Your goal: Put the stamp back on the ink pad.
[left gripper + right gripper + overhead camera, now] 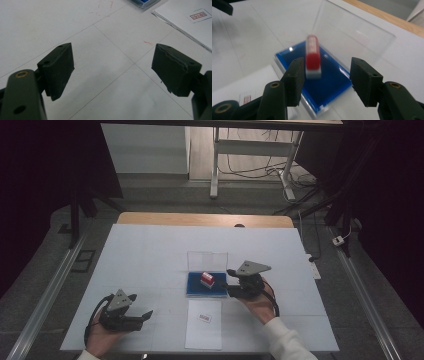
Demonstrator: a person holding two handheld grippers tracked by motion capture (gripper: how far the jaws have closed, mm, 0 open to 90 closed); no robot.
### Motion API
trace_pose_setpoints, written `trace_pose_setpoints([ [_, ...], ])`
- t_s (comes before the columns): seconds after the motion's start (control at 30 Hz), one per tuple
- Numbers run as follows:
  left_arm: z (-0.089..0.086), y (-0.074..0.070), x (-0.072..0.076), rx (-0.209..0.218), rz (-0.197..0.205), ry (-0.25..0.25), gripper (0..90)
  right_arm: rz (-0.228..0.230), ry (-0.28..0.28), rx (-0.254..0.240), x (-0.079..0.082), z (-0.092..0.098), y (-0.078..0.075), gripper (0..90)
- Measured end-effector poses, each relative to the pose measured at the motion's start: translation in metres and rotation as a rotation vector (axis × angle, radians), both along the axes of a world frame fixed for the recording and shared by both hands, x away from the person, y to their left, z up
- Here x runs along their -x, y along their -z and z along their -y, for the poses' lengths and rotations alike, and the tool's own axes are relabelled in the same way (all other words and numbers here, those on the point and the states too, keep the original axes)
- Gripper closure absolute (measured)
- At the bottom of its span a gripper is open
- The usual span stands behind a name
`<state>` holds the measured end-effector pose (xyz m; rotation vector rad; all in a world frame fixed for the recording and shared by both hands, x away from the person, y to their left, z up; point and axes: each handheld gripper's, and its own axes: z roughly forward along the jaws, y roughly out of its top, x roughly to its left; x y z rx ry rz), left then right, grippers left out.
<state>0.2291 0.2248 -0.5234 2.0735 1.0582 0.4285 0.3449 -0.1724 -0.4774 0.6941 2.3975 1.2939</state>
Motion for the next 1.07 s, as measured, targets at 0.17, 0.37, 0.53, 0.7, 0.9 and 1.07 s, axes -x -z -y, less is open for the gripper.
trace_pose_setpoints([
  [0.17, 0.000, 0.000, 0.000, 0.004, 0.001, 0.000, 18.2, -0.006, 0.046, -0.006, 0.014, 0.033, 0.005, 45.1],
  [0.37, 0.001, -0.001, 0.000, 0.007, 0.000, 0.009, 18.1, -0.007, 0.094, -0.009, 0.031, 0.068, 0.013, 45.3],
  [0.53, 0.003, -0.001, 0.000, 0.007, 0.000, 0.014, 18.1, -0.007, 0.129, 0.010, 0.039, 0.092, 0.018, 45.5],
  [0.7, 0.004, -0.001, 0.001, 0.008, 0.000, 0.015, 18.0, -0.011, 0.163, 0.012, 0.044, 0.110, 0.022, 45.9],
  [0.9, 0.005, -0.001, 0.001, 0.008, -0.001, 0.014, 18.0, -0.005, 0.171, 0.009, 0.046, 0.117, 0.023, 45.9],
  [1.07, 0.005, -0.001, 0.001, 0.011, -0.002, 0.016, 17.9, -0.002, 0.158, 0.011, 0.046, 0.117, 0.022, 45.6],
])
